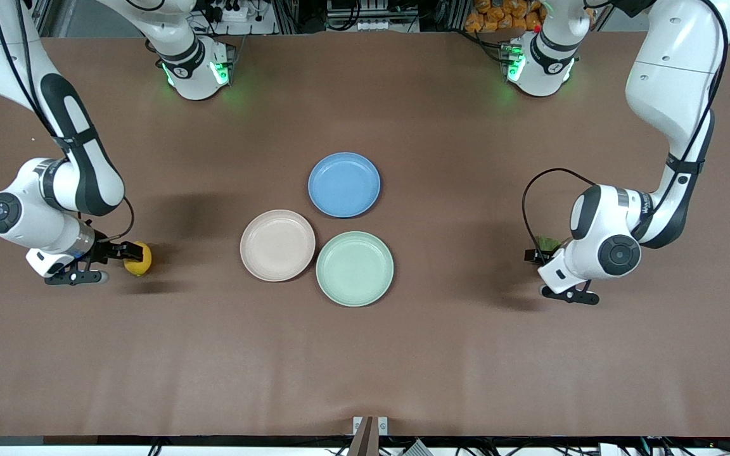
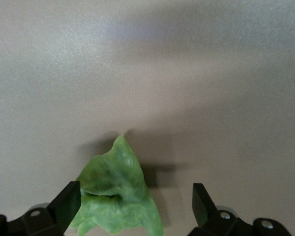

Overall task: Place lemon and lettuce in plates
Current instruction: 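Lower the left gripper onto the lettuce while the right gripper lowers onto the lemon, then close the right gripper on the lemon while the left gripper grips the lettuce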

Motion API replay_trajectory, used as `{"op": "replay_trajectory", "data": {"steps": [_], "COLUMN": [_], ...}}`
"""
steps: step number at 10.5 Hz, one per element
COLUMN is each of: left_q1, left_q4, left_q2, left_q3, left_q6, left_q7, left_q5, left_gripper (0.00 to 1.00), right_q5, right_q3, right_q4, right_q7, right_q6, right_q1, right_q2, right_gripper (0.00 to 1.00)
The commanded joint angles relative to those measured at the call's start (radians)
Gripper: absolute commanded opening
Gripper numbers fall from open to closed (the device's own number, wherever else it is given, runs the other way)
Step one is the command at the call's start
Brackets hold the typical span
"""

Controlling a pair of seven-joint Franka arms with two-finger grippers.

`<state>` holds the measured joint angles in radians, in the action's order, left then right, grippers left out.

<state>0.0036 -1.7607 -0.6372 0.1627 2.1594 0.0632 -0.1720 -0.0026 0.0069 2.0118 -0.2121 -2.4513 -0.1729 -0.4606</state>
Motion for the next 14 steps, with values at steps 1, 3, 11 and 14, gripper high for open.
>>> {"op": "replay_trajectory", "data": {"steps": [1,3,11,14], "left_q1": [0.003,0.004,0.004,0.004], "left_q4": [-0.016,-0.029,-0.043,-0.043], "left_q2": [0.001,0.001,0.004,0.004], "left_q3": [0.001,-0.002,-0.015,-0.017], "left_q6": [0.011,0.008,0.005,0.005], "left_q7": [0.029,0.029,0.029,0.029], "left_q5": [-0.032,-0.034,-0.034,-0.034], "left_gripper": [1.00,1.00,1.00,1.00], "right_q5": [0.015,0.015,0.015,0.015], "right_q3": [0.012,0.012,0.013,0.013], "right_q4": [0.002,0.007,0.011,0.054], "right_q7": [-0.021,-0.021,-0.020,-0.015], "right_q6": [-0.029,-0.061,-0.129,-0.213], "right_q1": [-0.013,-0.011,-0.010,-0.010], "right_q2": [-0.021,-0.041,-0.095,-0.099], "right_gripper": [1.00,1.00,0.97,0.90]}}
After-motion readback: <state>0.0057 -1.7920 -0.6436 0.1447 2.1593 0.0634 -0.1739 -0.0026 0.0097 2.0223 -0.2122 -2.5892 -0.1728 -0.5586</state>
